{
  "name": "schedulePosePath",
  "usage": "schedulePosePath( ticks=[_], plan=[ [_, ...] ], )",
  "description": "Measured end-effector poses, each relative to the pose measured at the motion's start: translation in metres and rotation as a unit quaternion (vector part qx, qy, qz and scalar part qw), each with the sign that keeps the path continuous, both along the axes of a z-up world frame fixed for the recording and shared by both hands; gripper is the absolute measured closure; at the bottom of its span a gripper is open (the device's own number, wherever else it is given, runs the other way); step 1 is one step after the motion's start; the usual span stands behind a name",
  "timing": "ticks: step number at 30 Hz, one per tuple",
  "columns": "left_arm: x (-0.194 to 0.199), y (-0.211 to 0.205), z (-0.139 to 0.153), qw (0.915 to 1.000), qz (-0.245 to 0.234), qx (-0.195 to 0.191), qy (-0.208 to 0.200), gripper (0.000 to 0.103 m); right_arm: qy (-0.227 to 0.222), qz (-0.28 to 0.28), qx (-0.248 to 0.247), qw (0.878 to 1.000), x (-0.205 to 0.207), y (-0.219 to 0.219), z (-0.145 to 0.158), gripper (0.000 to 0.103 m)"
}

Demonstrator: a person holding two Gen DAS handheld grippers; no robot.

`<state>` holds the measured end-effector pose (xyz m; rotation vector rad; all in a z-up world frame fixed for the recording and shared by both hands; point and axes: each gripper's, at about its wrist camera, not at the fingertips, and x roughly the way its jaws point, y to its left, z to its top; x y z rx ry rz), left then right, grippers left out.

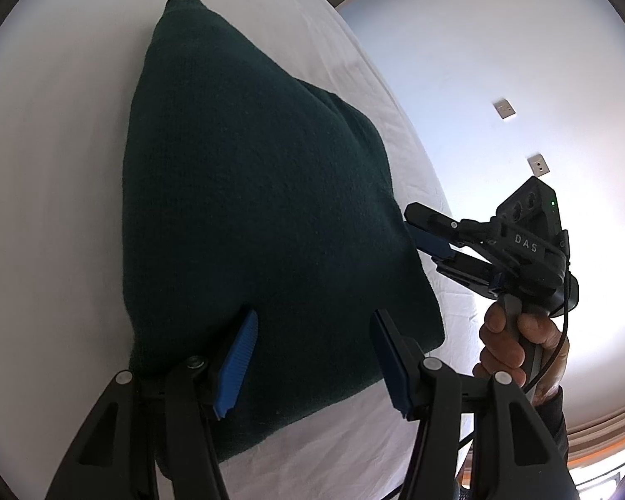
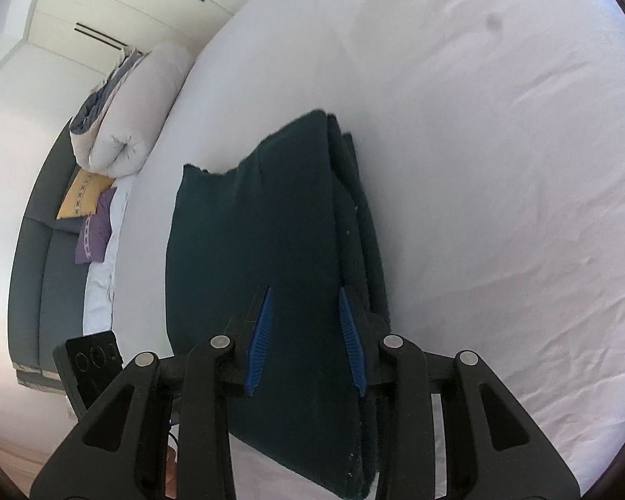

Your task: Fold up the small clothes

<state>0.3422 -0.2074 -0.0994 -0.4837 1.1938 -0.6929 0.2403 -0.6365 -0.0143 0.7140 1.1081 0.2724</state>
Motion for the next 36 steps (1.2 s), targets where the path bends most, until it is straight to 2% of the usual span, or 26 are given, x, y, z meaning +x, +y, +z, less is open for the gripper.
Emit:
schedulePosePath(
  ticks=[5,9,14,15,17,19,21,25,27,28,30,33,36],
  plan=[
    [0.000,0.000,0.001,1.0000,0.000,0.001,0.001,0.044,0.012,0.008,0.017,1.000,0.002,0.007,-0.009,0.072],
    [-0.001,-0.001,0.002,1.0000,0.000,0.004,0.000,0.044,0.044,0.008,0.018,0.999,0.004,0.008,-0.022,0.076],
    [-0.001,-0.001,0.002,1.0000,0.000,0.004,0.001,0.044,0.045,-0.006,0.058,0.997,0.006,0.008,-0.035,0.076],
    [-0.001,-0.001,0.002,1.0000,0.000,0.004,0.001,0.044,0.039,-0.002,0.059,0.998,0.005,0.007,-0.034,0.078],
    [-0.001,-0.001,0.002,1.0000,0.001,0.004,0.002,0.044,0.030,0.003,0.052,0.998,0.006,0.010,-0.033,0.093],
    [-0.001,-0.001,0.003,1.0000,0.002,0.004,0.002,0.044,0.024,0.002,0.037,0.999,0.007,0.011,-0.029,0.095],
    [-0.002,-0.001,0.005,1.0000,0.002,0.006,0.002,0.044,0.019,0.006,0.019,1.000,0.004,0.013,-0.022,0.095],
    [-0.007,-0.007,0.008,0.9998,-0.010,0.014,-0.005,0.044,-0.001,-0.012,0.033,0.999,-0.007,0.003,-0.012,0.096],
    [-0.006,-0.012,0.004,0.9996,-0.014,0.024,-0.007,0.044,0.001,-0.027,0.038,0.999,-0.012,-0.008,-0.022,0.097],
    [-0.005,-0.013,0.002,0.9996,-0.015,0.025,-0.005,0.044,0.021,-0.037,0.052,0.998,-0.012,-0.012,-0.041,0.097],
    [-0.005,-0.013,-0.002,0.9997,-0.011,0.020,-0.005,0.044,0.024,-0.043,0.070,0.996,-0.012,-0.013,-0.058,0.097],
    [-0.007,-0.010,-0.001,0.9998,-0.012,0.017,-0.006,0.044,0.002,-0.036,0.072,0.997,-0.012,-0.006,-0.054,0.096],
    [-0.011,0.000,0.010,0.9999,-0.005,0.007,-0.012,0.044,0.002,-0.030,0.073,0.997,-0.016,-0.005,-0.041,0.086]
  ],
)
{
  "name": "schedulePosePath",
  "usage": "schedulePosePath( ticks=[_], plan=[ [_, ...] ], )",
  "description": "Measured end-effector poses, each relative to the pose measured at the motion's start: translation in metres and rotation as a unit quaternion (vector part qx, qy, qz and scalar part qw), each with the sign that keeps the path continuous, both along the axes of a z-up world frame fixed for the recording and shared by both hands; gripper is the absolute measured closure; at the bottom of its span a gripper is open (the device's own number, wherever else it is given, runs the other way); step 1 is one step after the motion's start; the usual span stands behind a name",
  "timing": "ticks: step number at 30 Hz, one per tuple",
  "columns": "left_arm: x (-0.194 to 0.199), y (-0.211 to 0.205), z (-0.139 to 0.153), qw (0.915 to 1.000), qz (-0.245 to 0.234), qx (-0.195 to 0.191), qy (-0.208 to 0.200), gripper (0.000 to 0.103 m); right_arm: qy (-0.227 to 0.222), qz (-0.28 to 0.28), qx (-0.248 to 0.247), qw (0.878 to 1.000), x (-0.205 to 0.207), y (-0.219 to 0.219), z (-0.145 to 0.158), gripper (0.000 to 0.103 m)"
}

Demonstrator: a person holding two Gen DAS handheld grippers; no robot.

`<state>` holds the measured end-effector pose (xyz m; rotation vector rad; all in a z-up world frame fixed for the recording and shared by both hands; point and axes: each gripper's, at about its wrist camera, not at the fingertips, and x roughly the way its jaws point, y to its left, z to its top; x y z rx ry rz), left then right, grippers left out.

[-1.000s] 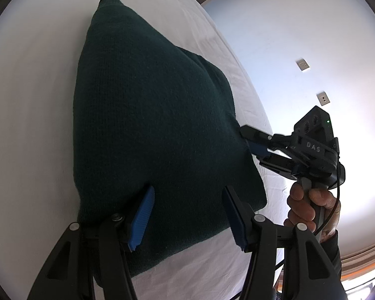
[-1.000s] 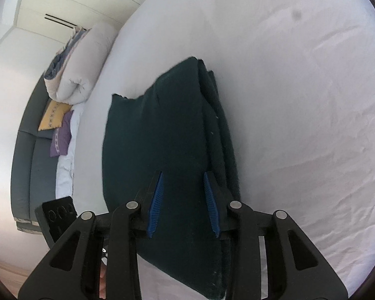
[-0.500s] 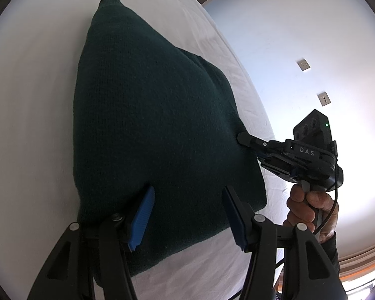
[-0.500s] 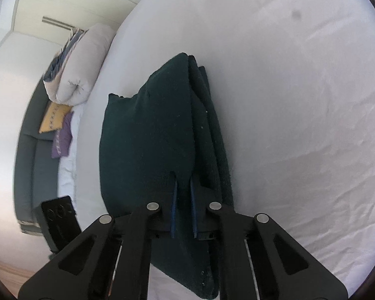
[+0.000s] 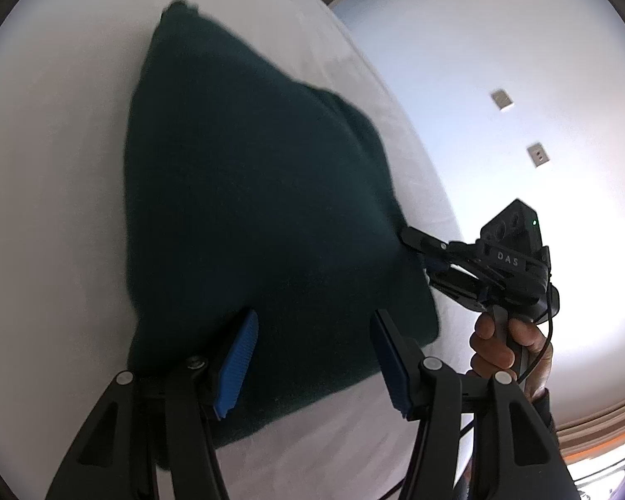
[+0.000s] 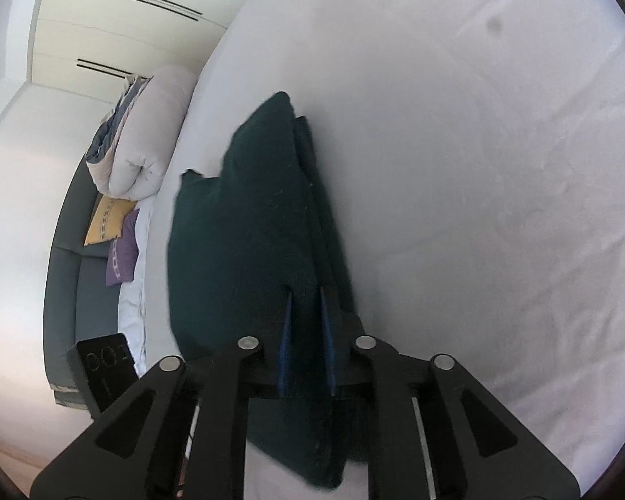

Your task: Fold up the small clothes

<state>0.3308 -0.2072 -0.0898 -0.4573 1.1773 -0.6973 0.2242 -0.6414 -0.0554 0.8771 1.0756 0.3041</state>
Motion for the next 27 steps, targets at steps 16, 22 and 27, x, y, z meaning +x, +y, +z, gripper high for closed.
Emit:
schedulePosePath(
  ticks=[16,22,27],
  plan=[
    [0.008,0.049,0.024,0.9971,0.015,-0.074,-0.002,0.021,0.006,0.010,-0.009,1.000,0.026,0.011,0.015,0.029],
    [0.027,0.080,0.017,0.9946,0.085,-0.058,-0.016,0.020,0.013,0.010,0.009,1.000,0.035,0.015,0.002,0.029],
    [0.061,0.063,-0.019,0.9948,0.069,-0.053,0.054,0.020,0.011,0.025,0.034,0.999,0.046,0.020,-0.007,0.030]
  ],
)
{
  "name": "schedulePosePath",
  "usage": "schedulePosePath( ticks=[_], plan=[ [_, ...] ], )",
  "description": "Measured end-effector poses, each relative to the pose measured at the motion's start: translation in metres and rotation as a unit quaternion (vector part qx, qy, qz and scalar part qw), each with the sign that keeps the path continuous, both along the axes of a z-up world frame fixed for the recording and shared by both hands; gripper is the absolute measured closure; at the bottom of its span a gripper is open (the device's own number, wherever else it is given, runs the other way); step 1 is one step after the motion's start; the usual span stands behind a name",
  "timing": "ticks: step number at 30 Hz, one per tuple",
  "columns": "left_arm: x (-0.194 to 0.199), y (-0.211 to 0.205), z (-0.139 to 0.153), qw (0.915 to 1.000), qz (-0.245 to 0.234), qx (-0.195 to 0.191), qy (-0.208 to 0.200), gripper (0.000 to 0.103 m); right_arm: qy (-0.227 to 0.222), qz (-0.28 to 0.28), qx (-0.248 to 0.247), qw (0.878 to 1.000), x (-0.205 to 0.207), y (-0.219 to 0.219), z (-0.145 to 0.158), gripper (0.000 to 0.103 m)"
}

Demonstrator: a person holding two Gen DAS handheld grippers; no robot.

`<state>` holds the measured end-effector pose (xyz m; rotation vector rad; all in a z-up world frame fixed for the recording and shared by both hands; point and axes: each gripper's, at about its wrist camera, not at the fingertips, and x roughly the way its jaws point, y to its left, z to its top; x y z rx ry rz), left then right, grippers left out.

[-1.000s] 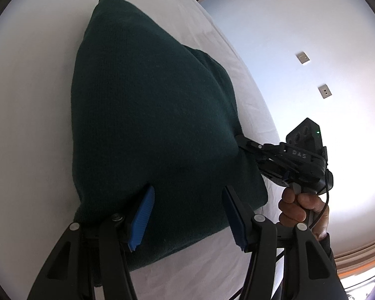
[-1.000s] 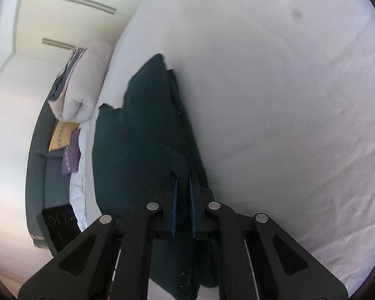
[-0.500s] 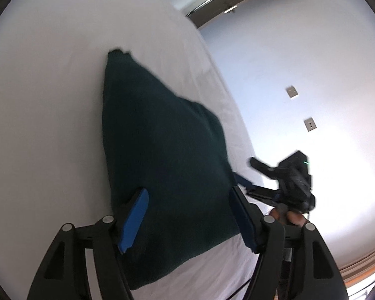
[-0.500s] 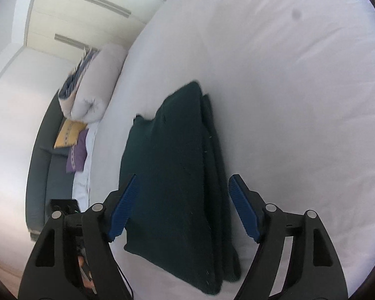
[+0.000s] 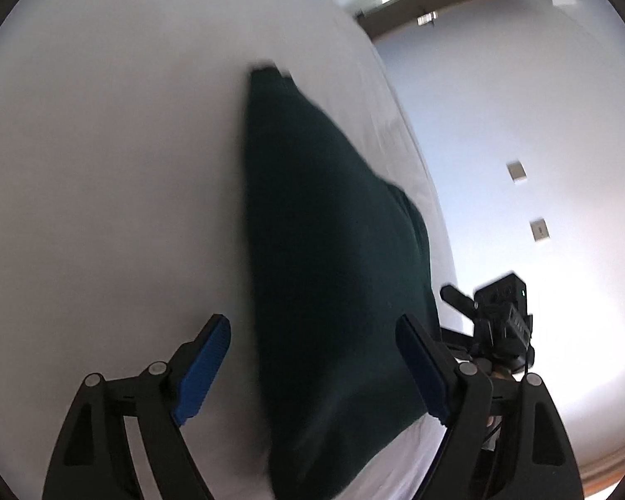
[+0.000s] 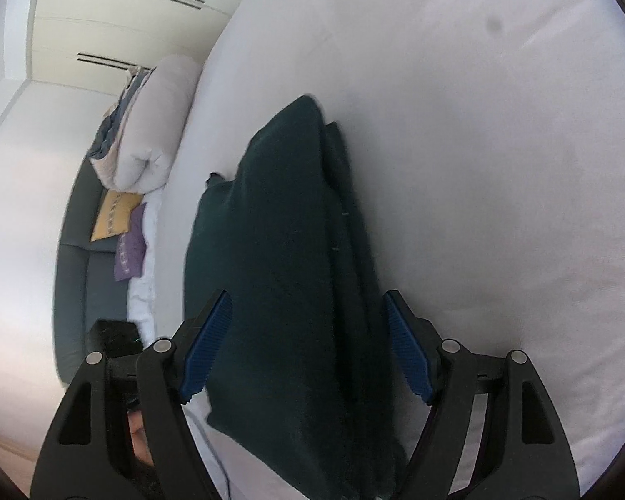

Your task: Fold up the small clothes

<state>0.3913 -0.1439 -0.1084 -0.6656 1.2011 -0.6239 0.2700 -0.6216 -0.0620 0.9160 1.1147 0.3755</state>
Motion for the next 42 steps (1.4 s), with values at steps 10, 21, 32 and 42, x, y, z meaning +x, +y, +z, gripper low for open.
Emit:
schedulePosePath(
  ticks=[10,21,32,42],
  plan=[
    [0.016,-0.052,0.001,0.9937,-0.019,0.110,-0.011,0.041,0.023,0.028,-0.029,0.999,0.038,0.033,-0.020,0.070],
    [-0.017,-0.046,0.052,0.9835,-0.023,0.172,-0.052,0.062,-0.043,0.063,-0.256,0.964,0.012,0.113,0.052,0.083],
    [-0.152,0.040,0.129,0.9666,-0.030,0.226,-0.117,0.061,-0.118,0.118,-0.251,0.954,-0.119,0.230,0.122,0.083],
    [-0.248,0.096,0.069,0.9650,-0.034,0.243,-0.092,0.059,-0.088,0.148,-0.217,0.961,-0.228,0.326,0.071,0.083]
  ],
)
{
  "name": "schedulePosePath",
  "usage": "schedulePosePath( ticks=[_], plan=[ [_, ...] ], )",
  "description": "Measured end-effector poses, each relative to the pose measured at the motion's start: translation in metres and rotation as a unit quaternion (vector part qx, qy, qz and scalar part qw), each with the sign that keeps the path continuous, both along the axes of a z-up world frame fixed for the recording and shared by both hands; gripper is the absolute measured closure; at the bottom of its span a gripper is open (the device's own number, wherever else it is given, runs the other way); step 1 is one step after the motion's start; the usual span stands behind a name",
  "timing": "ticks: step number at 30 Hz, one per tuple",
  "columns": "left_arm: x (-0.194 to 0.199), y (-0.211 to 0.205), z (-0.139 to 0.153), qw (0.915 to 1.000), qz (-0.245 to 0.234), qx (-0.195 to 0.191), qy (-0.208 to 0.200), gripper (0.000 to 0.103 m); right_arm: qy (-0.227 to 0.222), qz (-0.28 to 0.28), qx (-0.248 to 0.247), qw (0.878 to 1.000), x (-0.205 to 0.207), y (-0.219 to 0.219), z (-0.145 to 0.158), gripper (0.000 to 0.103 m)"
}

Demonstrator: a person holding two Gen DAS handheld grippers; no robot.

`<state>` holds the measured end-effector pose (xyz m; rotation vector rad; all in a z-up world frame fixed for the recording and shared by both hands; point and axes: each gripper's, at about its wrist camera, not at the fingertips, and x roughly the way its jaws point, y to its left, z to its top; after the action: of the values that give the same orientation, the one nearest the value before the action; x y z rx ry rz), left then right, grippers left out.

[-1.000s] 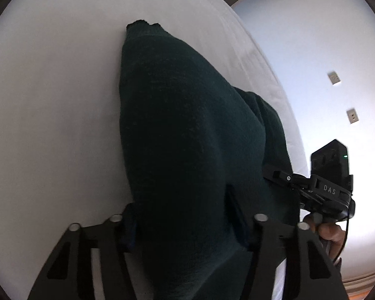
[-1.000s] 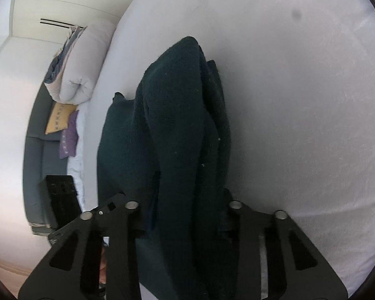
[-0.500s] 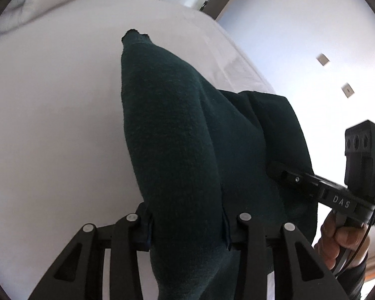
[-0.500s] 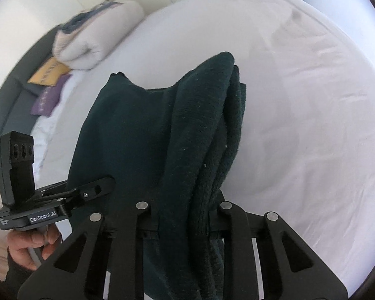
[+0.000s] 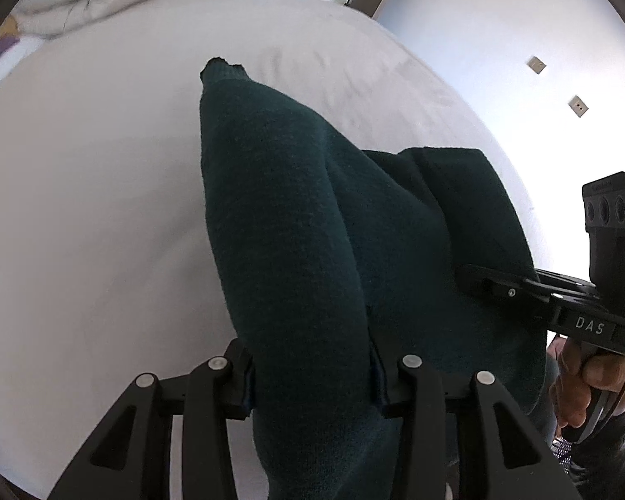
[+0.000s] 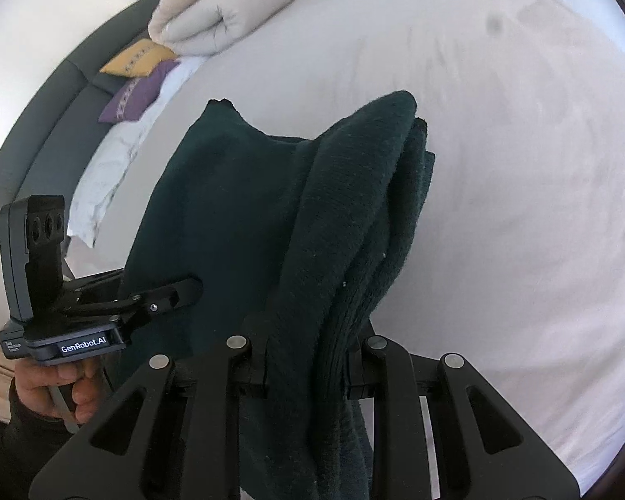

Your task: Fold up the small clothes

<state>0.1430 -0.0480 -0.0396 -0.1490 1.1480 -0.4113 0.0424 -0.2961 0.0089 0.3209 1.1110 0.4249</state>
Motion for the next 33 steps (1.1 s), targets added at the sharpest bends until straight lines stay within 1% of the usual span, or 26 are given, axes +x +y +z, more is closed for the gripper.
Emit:
schedulePosePath(
  ticks=[2,4,7,8,10,13,16,19,21,24,27,29,30,31,33],
  plan=[
    [-0.002,-0.001,-0.016,1.0000,0.000,-0.001,0.001,0.058,0.008,-0.008,0.001,1.000,-0.005,0.005,-0.016,0.083],
    [-0.001,-0.007,-0.028,1.0000,0.002,0.000,0.002,0.055,0.017,-0.017,0.008,1.000,-0.005,-0.001,-0.036,0.083],
    [-0.004,-0.006,-0.032,0.9998,0.013,-0.011,-0.003,0.052,0.045,-0.038,0.054,0.997,-0.002,-0.019,-0.067,0.082],
    [-0.005,-0.006,-0.033,0.9998,0.016,-0.010,-0.005,0.050,0.048,-0.041,0.062,0.996,0.008,-0.013,-0.077,0.082],
    [-0.007,-0.007,-0.039,0.9997,0.021,-0.006,-0.009,0.047,0.047,-0.040,0.068,0.996,0.010,-0.017,-0.090,0.081],
    [-0.008,-0.008,-0.044,0.9994,0.033,-0.009,-0.009,0.043,0.038,-0.034,0.063,0.997,0.009,-0.018,-0.101,0.080],
    [-0.009,-0.013,-0.044,0.9991,0.037,0.010,-0.019,0.040,0.043,-0.034,0.081,0.995,0.009,-0.028,-0.111,0.080],
    [-0.013,-0.018,-0.045,0.9981,0.037,0.036,-0.033,0.039,0.037,-0.025,0.085,0.995,0.016,-0.031,-0.119,0.080],
    [-0.015,-0.020,-0.046,0.9973,0.041,0.047,-0.039,0.038,0.034,-0.022,0.084,0.996,0.026,-0.031,-0.116,0.080],
    [-0.016,-0.019,-0.046,0.9964,0.046,0.054,-0.047,0.037,0.032,-0.024,0.086,0.996,0.025,-0.035,-0.118,0.080],
    [-0.018,-0.019,-0.046,0.9959,0.051,0.055,-0.050,0.036,0.033,-0.030,0.089,0.995,0.021,-0.039,-0.113,0.076],
    [-0.019,-0.017,-0.047,0.9958,0.055,0.053,-0.051,0.035,0.034,-0.047,0.081,0.995,0.010,-0.047,-0.103,0.068],
    [-0.020,-0.016,-0.048,0.9957,0.057,0.052,-0.052,0.035,0.032,-0.055,0.072,0.995,0.007,-0.048,-0.098,0.065],
    [-0.021,-0.015,-0.048,0.9955,0.059,0.051,-0.054,0.034,0.021,-0.075,0.057,0.995,0.000,-0.054,-0.087,0.064],
    [-0.023,-0.015,-0.049,0.9951,0.061,0.052,-0.058,0.034,0.004,-0.096,0.052,0.994,-0.009,-0.059,-0.071,0.064]
  ],
)
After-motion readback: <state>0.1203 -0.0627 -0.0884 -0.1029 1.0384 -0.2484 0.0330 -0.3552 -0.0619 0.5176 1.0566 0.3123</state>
